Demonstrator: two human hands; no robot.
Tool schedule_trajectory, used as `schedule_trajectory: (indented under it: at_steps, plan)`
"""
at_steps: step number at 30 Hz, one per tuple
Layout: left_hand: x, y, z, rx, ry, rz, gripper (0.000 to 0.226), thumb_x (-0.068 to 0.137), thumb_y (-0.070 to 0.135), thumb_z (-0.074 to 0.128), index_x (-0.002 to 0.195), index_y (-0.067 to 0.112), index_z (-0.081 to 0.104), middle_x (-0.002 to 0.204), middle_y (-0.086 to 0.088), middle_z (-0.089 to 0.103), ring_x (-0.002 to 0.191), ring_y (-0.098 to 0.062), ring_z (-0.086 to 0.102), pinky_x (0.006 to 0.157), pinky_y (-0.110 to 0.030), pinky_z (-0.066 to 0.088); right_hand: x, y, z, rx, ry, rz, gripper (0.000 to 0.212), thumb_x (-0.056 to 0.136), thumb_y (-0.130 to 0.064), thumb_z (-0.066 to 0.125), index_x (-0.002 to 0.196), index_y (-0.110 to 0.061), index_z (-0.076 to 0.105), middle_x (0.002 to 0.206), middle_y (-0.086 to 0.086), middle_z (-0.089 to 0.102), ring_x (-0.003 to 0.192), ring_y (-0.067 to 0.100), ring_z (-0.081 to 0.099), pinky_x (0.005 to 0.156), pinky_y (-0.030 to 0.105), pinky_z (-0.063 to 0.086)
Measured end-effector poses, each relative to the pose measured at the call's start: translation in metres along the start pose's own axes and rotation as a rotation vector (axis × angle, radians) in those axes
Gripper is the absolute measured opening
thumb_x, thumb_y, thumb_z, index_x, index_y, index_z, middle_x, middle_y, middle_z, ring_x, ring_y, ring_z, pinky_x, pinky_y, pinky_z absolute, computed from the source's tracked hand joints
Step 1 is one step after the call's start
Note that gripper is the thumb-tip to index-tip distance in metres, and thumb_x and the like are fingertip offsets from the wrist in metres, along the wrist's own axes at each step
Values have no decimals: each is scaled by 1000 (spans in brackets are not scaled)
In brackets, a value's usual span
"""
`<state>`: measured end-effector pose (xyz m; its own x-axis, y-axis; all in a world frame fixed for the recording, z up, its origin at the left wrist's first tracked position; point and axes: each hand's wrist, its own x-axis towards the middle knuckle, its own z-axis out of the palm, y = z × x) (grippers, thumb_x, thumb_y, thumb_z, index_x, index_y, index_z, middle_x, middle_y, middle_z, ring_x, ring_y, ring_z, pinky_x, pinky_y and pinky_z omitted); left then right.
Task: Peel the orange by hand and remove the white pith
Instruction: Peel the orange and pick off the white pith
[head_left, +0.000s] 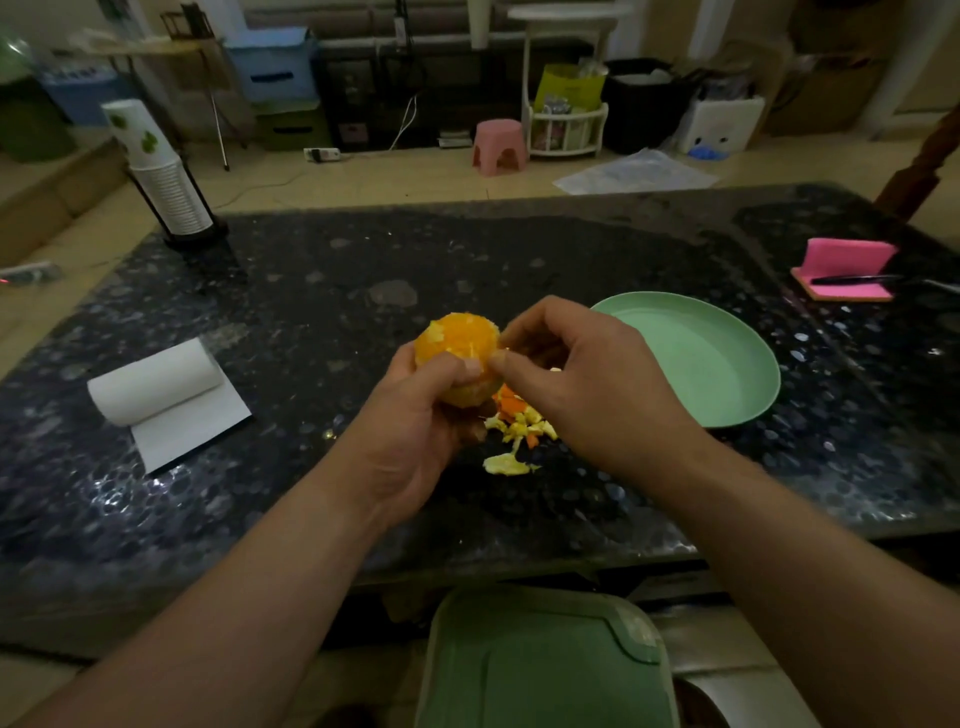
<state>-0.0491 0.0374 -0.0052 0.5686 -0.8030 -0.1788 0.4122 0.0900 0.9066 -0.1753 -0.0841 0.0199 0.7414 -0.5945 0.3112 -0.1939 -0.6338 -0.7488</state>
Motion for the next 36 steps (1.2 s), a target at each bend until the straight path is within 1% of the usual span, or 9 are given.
schedule_trajectory:
  at_steps: [5,10,15,20,23,27,30,34,36]
  plan:
    - [-3,0,3,81,39,45,56,82,20,70,135,20,52,114,-8,66,84,-19,65,64,-32,48,-1,2,0,-42,1,-28,7,97,-32,74,103,-30,75,92,-15,72,87,2,68,79,29,60]
    - [-2,-4,4,248,94,118,63,72,29,75,131,27,51,111,-6,70,87,-20,69,62,-29,52,-1,4,3,-180,39,-88,5,95,-28,73,92,-25,76,82,-11,71,77,5,66,72,38,59]
    - [-2,-7,1,376,98,170,65,69,37,79,127,34,51,116,-6,67,93,-20,71,65,-23,53,-1,3,5,-239,52,-110,9,91,-24,71,82,-24,70,73,-9,66,70,8,62,65,38,56]
    - [-3,-3,-2,151,26,62,57,75,24,69,131,19,55,109,-9,69,79,-20,67,57,-29,49,2,13,-3,-109,70,8,13,89,-22,70,78,-25,65,72,-7,67,69,10,62,63,39,55]
    - [-4,1,-3,-43,-14,-22,60,79,19,70,135,3,55,100,-12,68,75,-22,65,54,-29,49,9,29,-10,-111,82,135,12,97,-23,65,88,-25,72,76,-9,70,70,9,63,66,37,55]
    - [-5,6,-2,-117,-12,-69,45,83,25,65,124,6,61,95,-10,67,78,-20,64,58,-26,48,8,28,-6,-115,-39,200,19,98,-21,65,115,-28,69,98,-14,69,86,7,64,74,27,51]
    - [-3,4,-2,-108,8,-59,34,94,26,60,124,9,63,102,-9,68,84,-20,62,65,-28,46,4,15,2,40,-77,176,9,96,-38,74,99,-30,70,85,-10,72,76,4,68,62,21,53]
    - [-1,-1,-3,-21,60,-3,73,85,33,68,148,1,46,117,-13,64,103,-29,59,77,-37,45,-2,5,10,68,-89,158,15,95,-46,75,92,-32,70,78,-12,73,70,-1,67,54,14,47]
    - [-1,-3,-4,18,63,40,75,82,32,70,148,7,46,118,-12,67,104,-29,63,83,-40,47,-2,4,11,45,-64,161,15,95,-45,75,91,-31,69,75,-14,71,70,-4,66,54,10,44]
